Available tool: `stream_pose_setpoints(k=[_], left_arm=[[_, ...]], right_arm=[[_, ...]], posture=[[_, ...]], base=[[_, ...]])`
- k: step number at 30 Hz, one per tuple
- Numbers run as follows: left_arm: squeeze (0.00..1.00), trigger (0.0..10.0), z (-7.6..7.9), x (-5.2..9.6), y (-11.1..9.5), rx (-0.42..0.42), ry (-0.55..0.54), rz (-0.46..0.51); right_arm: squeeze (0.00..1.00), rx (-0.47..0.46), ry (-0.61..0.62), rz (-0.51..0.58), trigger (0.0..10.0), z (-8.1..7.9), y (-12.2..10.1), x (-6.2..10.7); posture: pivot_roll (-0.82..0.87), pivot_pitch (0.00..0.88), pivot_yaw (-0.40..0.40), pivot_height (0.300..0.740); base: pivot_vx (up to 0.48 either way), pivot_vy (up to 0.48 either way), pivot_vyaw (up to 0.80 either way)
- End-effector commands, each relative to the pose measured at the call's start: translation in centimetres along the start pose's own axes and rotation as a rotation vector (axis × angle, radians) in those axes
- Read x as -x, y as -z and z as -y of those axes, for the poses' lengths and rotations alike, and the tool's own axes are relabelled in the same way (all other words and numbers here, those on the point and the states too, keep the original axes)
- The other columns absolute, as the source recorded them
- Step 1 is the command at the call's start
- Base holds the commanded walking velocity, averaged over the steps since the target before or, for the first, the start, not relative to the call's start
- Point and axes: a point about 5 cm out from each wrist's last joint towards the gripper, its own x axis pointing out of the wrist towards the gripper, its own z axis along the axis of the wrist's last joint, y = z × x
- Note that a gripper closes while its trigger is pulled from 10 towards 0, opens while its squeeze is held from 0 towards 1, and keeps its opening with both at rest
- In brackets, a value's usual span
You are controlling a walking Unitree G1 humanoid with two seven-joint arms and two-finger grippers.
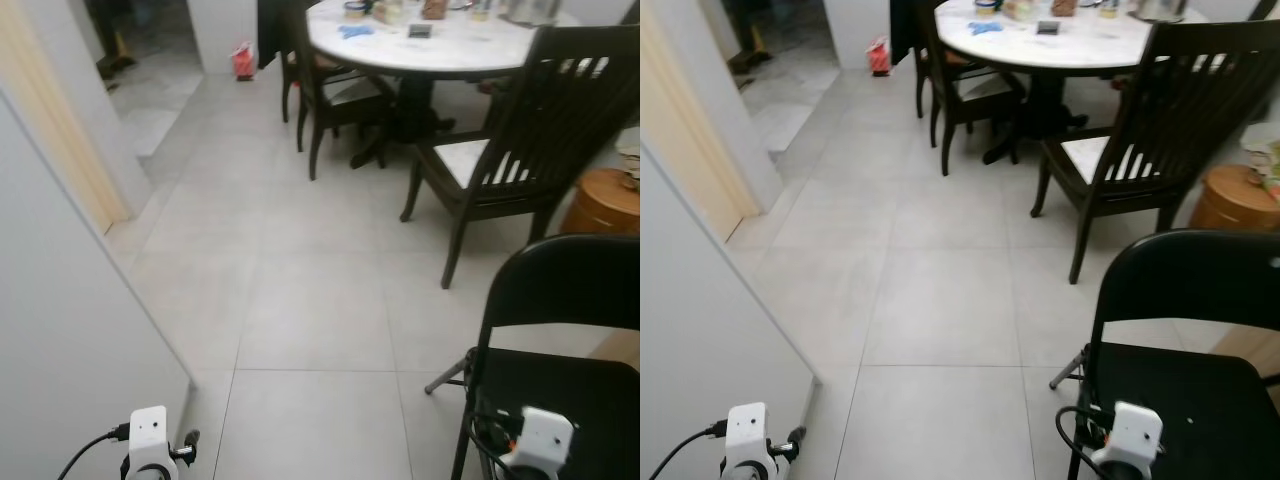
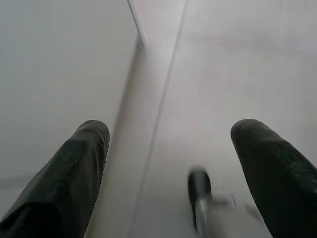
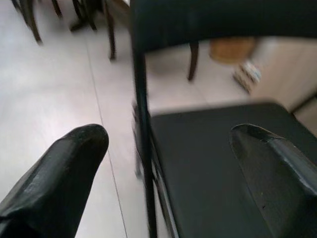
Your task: Restocking fridge
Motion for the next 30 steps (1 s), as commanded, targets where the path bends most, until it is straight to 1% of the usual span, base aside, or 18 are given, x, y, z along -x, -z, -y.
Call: stream_pose_setpoints(k=[1,2,4,5,6,7,9,10,11,12,14,17,19,22,26,27,28,30], left_arm=[[0.00,10.0,-0.3,0.1,0.6,-0.006,-0.010,-0.025],[0.00,10.0,-0.3,0.1,0.6,-0.005,-0.010,-0.026],[0.00,10.0,-0.2,0.1,0.5,-0.001,-0.010,-0.029],[0.00,10.0,-0.1,0.1,0.4,0.005,-0.008,-0.030],[0.00,10.0,-0.1,0.0,0.4,0.010,-0.005,-0.029],[0.00,10.0,0.1,0.0,0.4,0.009,0.004,-0.029],[0.00,10.0,0.2,0.0,0.3,0.005,0.012,-0.031],[0.00,10.0,0.2,0.0,0.3,0.001,0.016,-0.030],[0.00,10.0,0.3,0.0,0.2,-0.015,0.030,-0.025],[0.00,10.0,0.3,0.0,0.2,-0.015,0.030,-0.025],[0.00,10.0,0.2,-0.2,-0.3,-0.025,0.038,-0.007],[0.00,10.0,0.1,-0.2,-0.4,-0.022,0.038,-0.005],[0.00,10.0,0.1,-0.2,-0.2,-0.042,0.048,-0.022],[0.00,10.0,0.1,-0.1,0.2,-0.066,0.051,-0.054],[0.00,10.0,0.0,-0.2,0.3,-0.064,0.049,-0.082],[0.00,10.0,0.0,-0.1,0.6,-0.103,0.053,-0.116],[0.00,10.0,0.0,-0.1,0.7,-0.099,0.056,-0.122],[0.00,10.0,0.0,0.0,0.9,-0.086,0.054,-0.123]], right_arm=[[0.00,-0.008,-0.015,-0.032,10.0,-0.4,0.5,0.3],[0.00,-0.011,-0.016,-0.070,10.0,-0.4,1.1,0.5],[0.00,0.027,-0.034,-0.198,10.0,-0.1,2.6,0.8],[0.00,-0.018,0.029,-0.391,10.0,0.9,4.5,1.1],[0.00,-0.042,0.056,-0.470,10.0,1.3,5.2,1.4],[0.00,-0.050,0.053,-0.598,10.0,1.4,6.4,2.2],[0.00,0.060,-0.022,-0.735,10.0,1.1,7.6,3.3],[0.00,0.116,-0.090,-0.750,10.0,0.7,7.8,3.5],[0.00,0.185,-0.203,-0.749,10.0,0.2,8.0,3.8],[0.00,0.185,-0.203,-0.749,10.0,0.2,8.0,3.8],[0.00,0.085,-0.132,-0.750,10.0,0.3,8.0,3.8],[0.00,0.014,-0.070,-0.740,10.0,0.4,7.7,3.3],[0.00,-0.045,-0.031,-0.740,10.0,0.1,7.4,2.6],[0.00,-0.066,-0.007,-0.768,10.0,-0.1,7.4,2.5],[0.00,-0.059,-0.020,-0.767,10.0,-0.3,7.5,2.6],[0.00,-0.017,-0.068,-0.748,10.0,-0.5,7.5,2.7],[0.00,0.007,-0.110,-0.727,10.0,-0.7,7.3,2.5],[0.00,0.009,-0.137,-0.697,10.0,-0.9,6.8,1.9]], posture=[[-0.19,0.000,0.025,0.740],[-0.18,0.000,0.018,0.740],[-0.18,0.000,0.016,0.740],[-0.17,0.000,0.011,0.740],[-0.17,0.000,0.013,0.740],[-0.16,0.000,0.020,0.740],[-0.15,0.000,0.023,0.740],[-0.15,0.000,0.022,0.740],[-0.13,0.000,0.023,0.740],[-0.13,0.000,0.023,0.740],[-0.13,0.000,0.034,0.740],[-0.13,0.000,0.037,0.740],[-0.13,0.000,0.039,0.740],[-0.13,0.000,0.033,0.740],[-0.12,0.000,0.024,0.740],[-0.11,0.000,0.017,0.740],[-0.10,0.000,0.016,0.740],[-0.11,0.000,0.015,0.740]], base=[[0.000,0.000,0.00],[0.000,0.000,0.00],[0.000,0.000,0.00],[0.000,0.000,0.00],[0.000,0.000,0.00],[0.000,0.000,0.00],[0.000,0.000,0.00],[0.000,0.000,0.00],[0.000,0.000,0.00],[0.000,0.000,0.00],[0.000,0.000,0.00],[0.000,0.000,0.00],[0.000,0.000,0.00],[0.000,0.000,0.00],[0.000,0.000,0.00],[0.000,0.000,0.00],[0.000,0.000,0.00],[0.000,0.000,0.00]])
